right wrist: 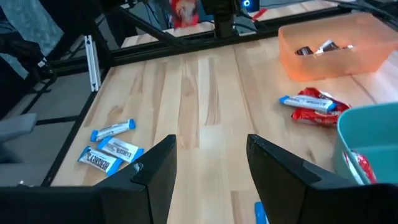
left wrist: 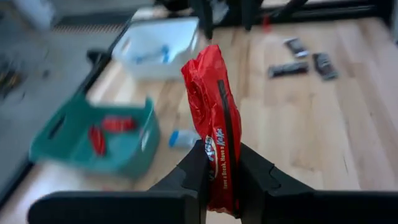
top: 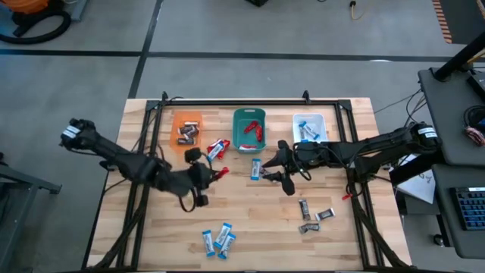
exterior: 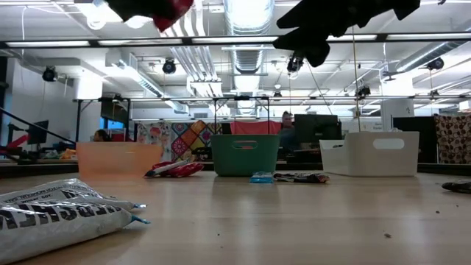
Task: Organize candy in baskets
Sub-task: Put the red chocolate bar into the green bin
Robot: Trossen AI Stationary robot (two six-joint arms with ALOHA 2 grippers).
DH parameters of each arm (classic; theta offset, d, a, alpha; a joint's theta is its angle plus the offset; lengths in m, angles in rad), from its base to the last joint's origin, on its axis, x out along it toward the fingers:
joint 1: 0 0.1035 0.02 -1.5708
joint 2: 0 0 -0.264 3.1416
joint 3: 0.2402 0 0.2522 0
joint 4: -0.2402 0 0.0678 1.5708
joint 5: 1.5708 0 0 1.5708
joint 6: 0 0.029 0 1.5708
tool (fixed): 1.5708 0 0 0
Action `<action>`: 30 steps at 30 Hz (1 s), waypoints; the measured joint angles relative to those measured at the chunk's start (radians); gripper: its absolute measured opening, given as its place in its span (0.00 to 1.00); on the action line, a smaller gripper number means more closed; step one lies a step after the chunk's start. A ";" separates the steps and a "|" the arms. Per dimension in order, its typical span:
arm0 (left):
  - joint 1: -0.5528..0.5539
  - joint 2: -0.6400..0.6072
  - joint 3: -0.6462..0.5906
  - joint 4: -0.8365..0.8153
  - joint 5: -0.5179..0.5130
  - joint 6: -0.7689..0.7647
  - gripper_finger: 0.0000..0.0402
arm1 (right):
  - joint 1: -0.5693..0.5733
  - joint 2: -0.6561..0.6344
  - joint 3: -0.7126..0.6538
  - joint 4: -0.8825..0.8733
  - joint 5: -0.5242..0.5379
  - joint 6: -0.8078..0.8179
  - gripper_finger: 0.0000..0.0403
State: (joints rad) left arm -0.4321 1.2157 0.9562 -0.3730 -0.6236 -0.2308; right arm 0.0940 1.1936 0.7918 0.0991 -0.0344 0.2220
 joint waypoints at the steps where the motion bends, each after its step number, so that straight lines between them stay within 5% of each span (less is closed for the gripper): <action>1: 0.029 -0.010 -0.004 0.035 0.032 0.055 0.09 | 0.000 -0.002 0.000 -0.009 0.000 0.009 0.46; 9: 0.336 -0.021 -0.037 0.180 0.183 0.232 0.09 | 0.002 -0.003 0.000 -0.031 0.000 0.067 0.46; 17: 0.603 0.123 -0.037 0.395 0.445 0.291 0.09 | 0.006 -0.003 0.000 -0.039 0.001 0.103 0.46; 30: 0.699 0.360 -0.035 0.574 0.459 0.241 0.09 | 0.006 -0.003 0.000 -0.042 0.008 0.120 0.46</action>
State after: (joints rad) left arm 0.2672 1.5757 0.9207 0.2010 -0.1642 0.0107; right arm 0.1005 1.1904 0.7918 0.0566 -0.0265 0.3420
